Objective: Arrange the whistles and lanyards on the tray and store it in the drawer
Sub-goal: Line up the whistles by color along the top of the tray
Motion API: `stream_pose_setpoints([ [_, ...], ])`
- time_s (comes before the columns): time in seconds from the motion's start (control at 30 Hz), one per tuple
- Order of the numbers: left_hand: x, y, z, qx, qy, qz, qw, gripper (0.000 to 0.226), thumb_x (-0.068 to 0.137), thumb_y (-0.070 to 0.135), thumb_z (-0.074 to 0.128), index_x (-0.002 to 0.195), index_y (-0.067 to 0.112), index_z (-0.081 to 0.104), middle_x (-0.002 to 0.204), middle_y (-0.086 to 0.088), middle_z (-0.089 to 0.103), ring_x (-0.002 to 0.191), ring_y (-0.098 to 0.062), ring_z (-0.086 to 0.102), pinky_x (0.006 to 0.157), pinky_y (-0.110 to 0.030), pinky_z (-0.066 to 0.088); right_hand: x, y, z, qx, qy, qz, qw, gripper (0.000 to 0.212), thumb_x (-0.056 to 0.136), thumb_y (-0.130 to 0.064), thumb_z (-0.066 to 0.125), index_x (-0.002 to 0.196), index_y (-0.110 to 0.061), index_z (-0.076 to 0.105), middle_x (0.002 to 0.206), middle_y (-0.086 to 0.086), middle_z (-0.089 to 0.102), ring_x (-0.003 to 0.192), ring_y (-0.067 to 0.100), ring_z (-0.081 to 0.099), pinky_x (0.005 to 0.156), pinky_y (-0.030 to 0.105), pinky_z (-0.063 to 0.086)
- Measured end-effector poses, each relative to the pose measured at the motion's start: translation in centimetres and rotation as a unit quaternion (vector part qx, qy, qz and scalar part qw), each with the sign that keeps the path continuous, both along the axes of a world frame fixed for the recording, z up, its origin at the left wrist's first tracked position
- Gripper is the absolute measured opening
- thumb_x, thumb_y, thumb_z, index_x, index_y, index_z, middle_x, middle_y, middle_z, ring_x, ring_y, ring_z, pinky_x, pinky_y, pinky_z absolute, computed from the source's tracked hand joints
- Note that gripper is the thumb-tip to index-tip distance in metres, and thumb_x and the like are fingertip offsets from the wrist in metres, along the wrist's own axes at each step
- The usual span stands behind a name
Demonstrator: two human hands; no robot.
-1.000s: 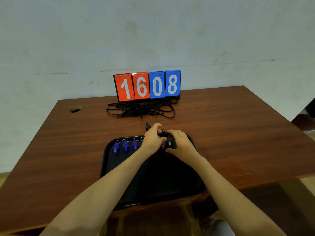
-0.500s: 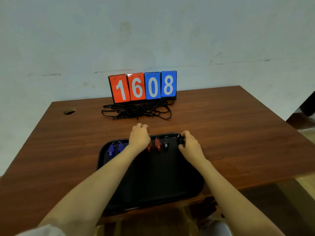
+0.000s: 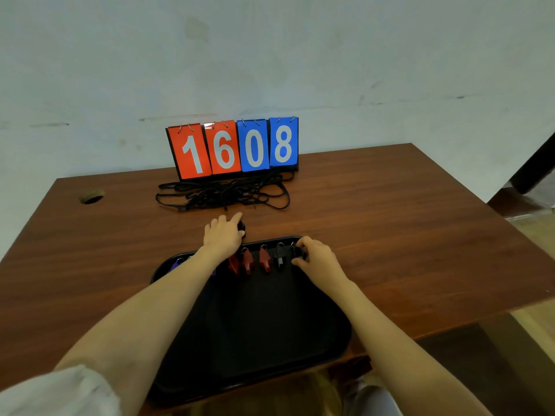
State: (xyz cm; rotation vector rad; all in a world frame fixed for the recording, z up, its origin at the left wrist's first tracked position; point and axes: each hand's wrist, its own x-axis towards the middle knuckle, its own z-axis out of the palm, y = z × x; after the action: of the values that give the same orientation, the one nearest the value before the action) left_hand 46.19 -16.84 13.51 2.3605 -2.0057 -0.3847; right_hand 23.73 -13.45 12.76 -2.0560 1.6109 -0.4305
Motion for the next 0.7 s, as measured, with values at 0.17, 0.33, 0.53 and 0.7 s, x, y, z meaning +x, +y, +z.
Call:
stream_pose_setpoints([
  [0.17, -0.1, -0.4, 0.1, 0.004, -0.033, -0.016, 0.999, 0.047, 0.096, 0.023, 0.036, 0.143, 0.025, 0.033, 0.136, -0.015, 0.046, 0.128, -0.035, 0.037, 0.114, -0.053, 0.009, 0.3, -0.4, -0.1, 0.000, -0.011, 0.002, 1.000, 0.037, 0.089, -0.024, 0.063, 0.122, -0.014, 0.052, 0.117, 0.006, 0.058, 0.097, 0.019, 0.058, 0.082, 0.029, 0.048],
  [0.33, -0.1, -0.5, -0.1, -0.018, -0.048, -0.022, 0.998, 0.041, 0.096, 0.027, 0.044, 0.136, 0.020, 0.040, 0.127, -0.014, 0.054, 0.122, -0.035, 0.044, 0.114, -0.054, 0.008, 0.4, -0.3, -0.1, 0.002, -0.009, 0.001, 1.000, 0.040, 0.090, -0.023, 0.061, 0.127, -0.012, 0.051, 0.120, 0.007, 0.057, 0.101, 0.020, 0.058, 0.084, 0.028, 0.047],
  [0.53, -0.2, -0.4, 0.2, -0.026, -0.066, -0.018, 0.997, 0.040, 0.095, 0.026, 0.045, 0.132, 0.013, 0.041, 0.125, -0.017, 0.054, 0.119, -0.036, 0.047, 0.113, -0.053, 0.011, 0.5, 0.3, -0.1, -0.001, -0.003, -0.001, 1.000, 0.051, 0.090, -0.027, 0.061, 0.136, -0.014, 0.043, 0.129, 0.007, 0.051, 0.108, 0.022, 0.056, 0.090, 0.030, 0.046],
  [0.7, -0.8, 0.6, 1.7, -0.090, -0.036, -0.020, 0.995, 0.041, 0.094, 0.030, 0.042, 0.131, 0.014, 0.042, 0.123, -0.015, 0.055, 0.118, -0.035, 0.047, 0.114, -0.049, 0.014, 0.1, 0.8, 0.3, -0.052, -0.001, -0.014, 0.999, 0.042, 0.093, -0.022, 0.054, 0.133, -0.013, 0.044, 0.130, 0.005, 0.048, 0.114, 0.021, 0.052, 0.089, 0.030, 0.046],
])
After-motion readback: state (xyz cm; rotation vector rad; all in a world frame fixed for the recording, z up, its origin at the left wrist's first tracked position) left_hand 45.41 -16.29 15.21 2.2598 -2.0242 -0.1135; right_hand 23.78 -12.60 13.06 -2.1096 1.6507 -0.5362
